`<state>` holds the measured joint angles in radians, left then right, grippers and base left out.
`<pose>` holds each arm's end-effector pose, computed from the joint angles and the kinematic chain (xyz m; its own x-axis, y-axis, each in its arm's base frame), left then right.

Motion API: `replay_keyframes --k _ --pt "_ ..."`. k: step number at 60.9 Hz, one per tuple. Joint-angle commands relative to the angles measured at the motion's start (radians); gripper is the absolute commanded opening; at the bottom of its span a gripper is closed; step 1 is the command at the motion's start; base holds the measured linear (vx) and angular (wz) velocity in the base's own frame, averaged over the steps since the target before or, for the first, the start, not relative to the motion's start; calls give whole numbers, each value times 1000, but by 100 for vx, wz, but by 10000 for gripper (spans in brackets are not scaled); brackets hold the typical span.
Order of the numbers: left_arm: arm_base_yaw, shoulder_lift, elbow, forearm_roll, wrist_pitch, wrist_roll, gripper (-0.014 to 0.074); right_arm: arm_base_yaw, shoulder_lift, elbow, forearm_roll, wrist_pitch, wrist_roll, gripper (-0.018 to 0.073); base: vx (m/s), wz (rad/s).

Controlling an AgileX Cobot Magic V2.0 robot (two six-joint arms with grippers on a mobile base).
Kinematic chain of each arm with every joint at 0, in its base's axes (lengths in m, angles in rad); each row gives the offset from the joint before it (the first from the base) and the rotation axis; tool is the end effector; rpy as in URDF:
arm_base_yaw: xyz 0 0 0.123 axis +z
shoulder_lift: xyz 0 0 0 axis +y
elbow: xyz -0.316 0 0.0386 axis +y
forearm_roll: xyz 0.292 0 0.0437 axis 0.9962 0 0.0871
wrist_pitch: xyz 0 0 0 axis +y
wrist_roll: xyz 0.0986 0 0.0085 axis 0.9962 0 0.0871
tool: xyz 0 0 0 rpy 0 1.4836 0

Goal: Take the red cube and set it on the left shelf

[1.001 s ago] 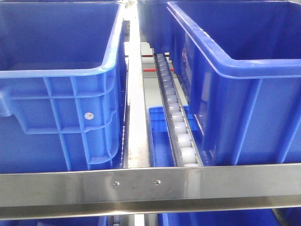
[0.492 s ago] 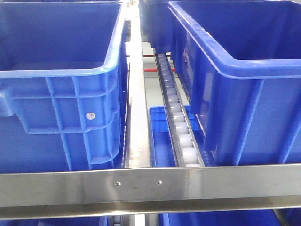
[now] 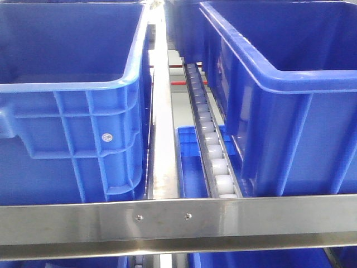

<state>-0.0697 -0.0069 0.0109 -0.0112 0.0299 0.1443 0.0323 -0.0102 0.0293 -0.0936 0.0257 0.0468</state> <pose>0.0746 -0.0052 0.2071 0.0620 0.1287 -0.9897 0.0623 0.9892 0.1325 0.0753 0.0022 0.2006 0.0438 -0.0454 -0.9980 -0.0279 0.9985 -0.0466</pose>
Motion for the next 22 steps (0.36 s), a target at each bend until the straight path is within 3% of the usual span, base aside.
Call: replay_keyframes --k 1,22 --pt "0 8 22 -5 -91 1 106 1 -18 -25 -14 -81 3 57 0 0" --pt "0 8 22 -5 -91 1 106 1 -18 -25 -14 -81 3 57 0 0"
